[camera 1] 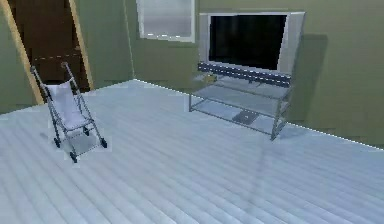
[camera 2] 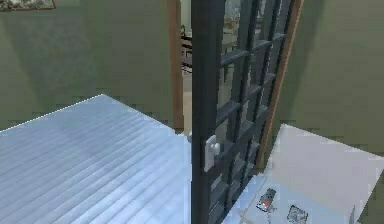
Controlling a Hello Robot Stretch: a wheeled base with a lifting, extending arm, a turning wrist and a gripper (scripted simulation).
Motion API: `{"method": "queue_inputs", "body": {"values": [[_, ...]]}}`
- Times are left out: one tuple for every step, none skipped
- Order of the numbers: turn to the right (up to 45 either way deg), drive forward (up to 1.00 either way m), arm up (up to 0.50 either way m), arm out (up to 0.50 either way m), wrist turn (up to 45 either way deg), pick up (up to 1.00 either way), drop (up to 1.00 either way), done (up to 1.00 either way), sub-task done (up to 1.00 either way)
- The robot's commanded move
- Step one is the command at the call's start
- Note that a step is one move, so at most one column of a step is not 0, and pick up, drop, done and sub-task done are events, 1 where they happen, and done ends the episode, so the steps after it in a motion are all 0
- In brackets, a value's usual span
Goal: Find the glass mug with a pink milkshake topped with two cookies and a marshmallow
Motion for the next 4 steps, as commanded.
{"method": "queue_inputs", "body": {"values": [[27.0,0.0,0.0,0.0,0.0,0.0,0.0,0.0,0.0],[0.0,0.2,0.0,0.0,0.0,0.0,0.0,0.0,0.0],[45.0,0.0,0.0,0.0,0.0,0.0,0.0,0.0,0.0],[0.0,0.4,0.0,0.0,0.0,0.0,0.0,0.0,0.0]]}}
